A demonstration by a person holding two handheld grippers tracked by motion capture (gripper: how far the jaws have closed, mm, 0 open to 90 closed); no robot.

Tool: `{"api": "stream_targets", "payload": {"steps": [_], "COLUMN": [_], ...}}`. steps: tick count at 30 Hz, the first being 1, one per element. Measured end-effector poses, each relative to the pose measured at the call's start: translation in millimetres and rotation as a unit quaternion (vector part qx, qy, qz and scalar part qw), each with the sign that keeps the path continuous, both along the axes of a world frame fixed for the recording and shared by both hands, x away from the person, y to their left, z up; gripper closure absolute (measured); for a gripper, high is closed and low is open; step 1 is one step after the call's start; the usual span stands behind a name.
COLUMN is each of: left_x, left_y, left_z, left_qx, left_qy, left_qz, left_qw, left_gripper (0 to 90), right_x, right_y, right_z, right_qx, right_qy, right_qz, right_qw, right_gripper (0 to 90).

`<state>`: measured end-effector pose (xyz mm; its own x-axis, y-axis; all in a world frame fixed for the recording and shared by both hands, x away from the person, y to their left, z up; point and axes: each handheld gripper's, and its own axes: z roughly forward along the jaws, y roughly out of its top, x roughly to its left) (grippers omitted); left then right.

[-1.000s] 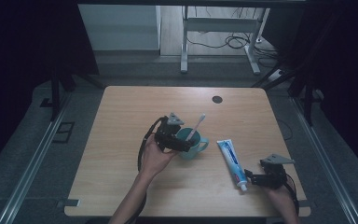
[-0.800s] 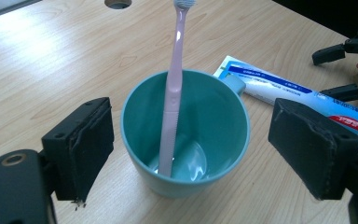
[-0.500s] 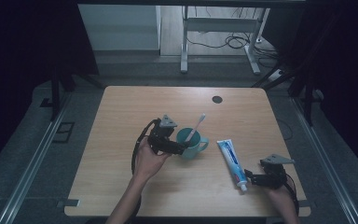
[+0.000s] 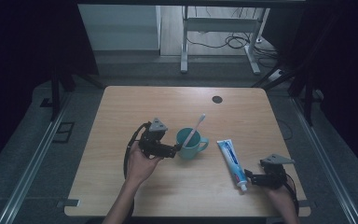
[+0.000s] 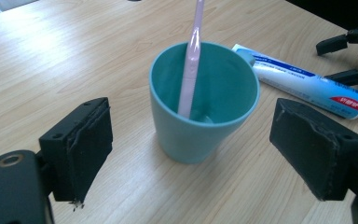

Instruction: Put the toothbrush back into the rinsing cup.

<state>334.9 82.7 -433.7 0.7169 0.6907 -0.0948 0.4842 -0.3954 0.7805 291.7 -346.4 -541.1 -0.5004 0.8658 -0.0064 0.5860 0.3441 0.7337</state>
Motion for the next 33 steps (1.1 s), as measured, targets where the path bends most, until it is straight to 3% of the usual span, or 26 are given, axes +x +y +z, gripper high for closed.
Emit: {"api": "stream_targets", "payload": {"steps": [16,33], "left_x": [-14.9,-23.8], "left_y": [26.5,35.7], "left_z": [-11.1,-33.1], "left_qx": [-0.003,-0.006], "left_qy": [-0.001,0.007], "left_qz": [0.018,0.021], "left_qw": [0.9998,0.9997], "left_gripper": [13.4,13.3], "right_x": [-0.3,-0.4], "right_y": [0.3,0.2], "right_z": [0.1,0.1], "right_qx": [0.001,0.001], "right_qy": [0.002,0.003], "right_qz": [-0.001,-0.001], "right_qw": [1.0000,1.0000], "right_gripper": [16.9,16.9]}}
